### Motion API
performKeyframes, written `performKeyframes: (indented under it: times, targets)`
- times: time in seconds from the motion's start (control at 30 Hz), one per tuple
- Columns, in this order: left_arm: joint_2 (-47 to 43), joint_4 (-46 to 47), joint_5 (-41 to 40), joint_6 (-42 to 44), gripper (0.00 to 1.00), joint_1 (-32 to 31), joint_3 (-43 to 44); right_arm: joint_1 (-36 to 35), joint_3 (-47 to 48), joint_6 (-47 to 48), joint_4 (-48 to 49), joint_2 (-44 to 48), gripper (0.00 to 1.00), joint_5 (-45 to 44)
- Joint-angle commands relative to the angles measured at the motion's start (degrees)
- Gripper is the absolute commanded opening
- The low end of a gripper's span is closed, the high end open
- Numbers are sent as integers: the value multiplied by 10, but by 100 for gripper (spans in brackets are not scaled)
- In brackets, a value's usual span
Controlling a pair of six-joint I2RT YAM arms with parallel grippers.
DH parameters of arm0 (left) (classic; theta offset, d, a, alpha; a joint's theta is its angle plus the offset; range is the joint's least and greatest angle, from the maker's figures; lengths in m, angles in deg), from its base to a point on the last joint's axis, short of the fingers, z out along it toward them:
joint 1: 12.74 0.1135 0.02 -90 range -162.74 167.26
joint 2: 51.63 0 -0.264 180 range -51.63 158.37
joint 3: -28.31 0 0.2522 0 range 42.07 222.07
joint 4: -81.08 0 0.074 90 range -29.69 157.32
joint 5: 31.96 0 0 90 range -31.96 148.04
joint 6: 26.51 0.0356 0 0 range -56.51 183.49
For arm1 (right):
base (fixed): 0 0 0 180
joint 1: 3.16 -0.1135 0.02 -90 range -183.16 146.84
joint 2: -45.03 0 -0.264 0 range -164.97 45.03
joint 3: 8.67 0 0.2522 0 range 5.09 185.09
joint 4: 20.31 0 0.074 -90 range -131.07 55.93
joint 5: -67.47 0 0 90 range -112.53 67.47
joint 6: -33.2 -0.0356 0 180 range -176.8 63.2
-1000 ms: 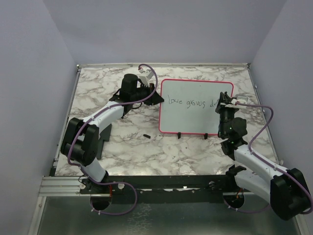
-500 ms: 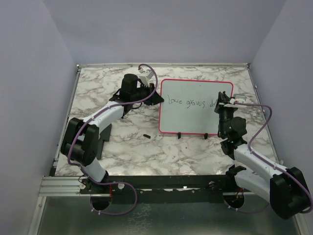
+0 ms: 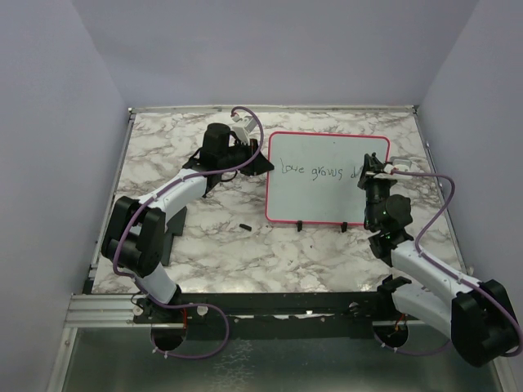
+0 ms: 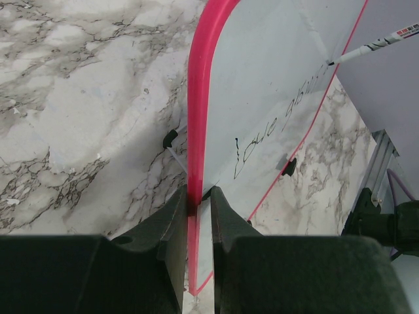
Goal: Write a sentence on the whiteboard
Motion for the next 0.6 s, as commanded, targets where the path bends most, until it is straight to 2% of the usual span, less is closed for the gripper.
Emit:
performKeyframes:
  times: [0.0, 0.57]
  targets:
    - [-23, 1, -19, 10, 0, 3, 0, 2, -2, -7, -31, 9, 1, -1]
    - [-21, 0, -19, 10, 0, 2, 1, 2, -6, 0, -44, 19, 1, -15]
